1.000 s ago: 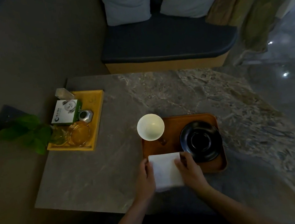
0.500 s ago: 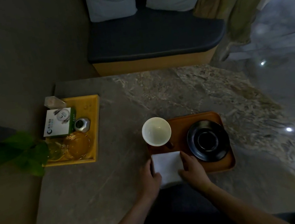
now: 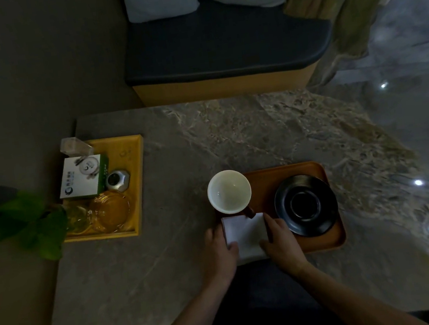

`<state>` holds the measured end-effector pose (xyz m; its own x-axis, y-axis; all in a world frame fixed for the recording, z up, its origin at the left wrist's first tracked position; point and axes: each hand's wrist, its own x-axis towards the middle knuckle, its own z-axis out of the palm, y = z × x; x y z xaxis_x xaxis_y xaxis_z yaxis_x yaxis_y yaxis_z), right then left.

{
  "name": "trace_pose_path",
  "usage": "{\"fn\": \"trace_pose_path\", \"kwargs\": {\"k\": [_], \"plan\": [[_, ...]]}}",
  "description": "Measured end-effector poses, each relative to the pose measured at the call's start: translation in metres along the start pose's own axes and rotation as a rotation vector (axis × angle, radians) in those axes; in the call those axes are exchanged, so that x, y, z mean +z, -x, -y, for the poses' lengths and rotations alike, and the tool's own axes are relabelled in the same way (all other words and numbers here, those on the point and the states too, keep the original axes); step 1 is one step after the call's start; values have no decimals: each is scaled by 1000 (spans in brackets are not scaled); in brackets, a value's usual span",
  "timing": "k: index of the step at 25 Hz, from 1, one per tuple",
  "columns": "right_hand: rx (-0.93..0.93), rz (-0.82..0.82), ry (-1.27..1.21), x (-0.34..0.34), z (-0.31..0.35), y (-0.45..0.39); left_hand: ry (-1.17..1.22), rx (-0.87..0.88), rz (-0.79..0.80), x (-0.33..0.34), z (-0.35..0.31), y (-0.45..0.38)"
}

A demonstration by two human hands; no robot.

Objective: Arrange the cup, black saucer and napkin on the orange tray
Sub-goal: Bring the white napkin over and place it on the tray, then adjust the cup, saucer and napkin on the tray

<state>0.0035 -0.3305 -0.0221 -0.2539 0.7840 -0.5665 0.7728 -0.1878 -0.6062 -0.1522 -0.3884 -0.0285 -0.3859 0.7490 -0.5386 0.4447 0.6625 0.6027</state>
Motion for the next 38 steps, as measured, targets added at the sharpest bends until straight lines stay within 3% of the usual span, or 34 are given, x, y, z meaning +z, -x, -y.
{"fn": "trace_pose_path", "kwargs": {"k": [6, 13, 17, 22, 29, 35, 38], "plan": [[-82, -8, 97, 1, -2, 0, -146, 151, -47, -2, 4, 5], [-222, -29, 227, 2, -17, 13, -302, 352, 60, -15, 28, 11], [-344, -35, 306, 2, -27, 19, -435, 492, 31, -18, 37, 15], [-394, -98, 365, 5, -26, 18, -519, 529, 17, -18, 35, 11], [-359, -39, 417, -1, -25, 20, -542, 566, 25, -19, 38, 5], [-365, -281, 455, -18, -3, 11, -473, 622, -106, -68, 23, -17], [-357, -321, 476, -30, 12, -1, -467, 623, -102, -97, -3, -44]]}}
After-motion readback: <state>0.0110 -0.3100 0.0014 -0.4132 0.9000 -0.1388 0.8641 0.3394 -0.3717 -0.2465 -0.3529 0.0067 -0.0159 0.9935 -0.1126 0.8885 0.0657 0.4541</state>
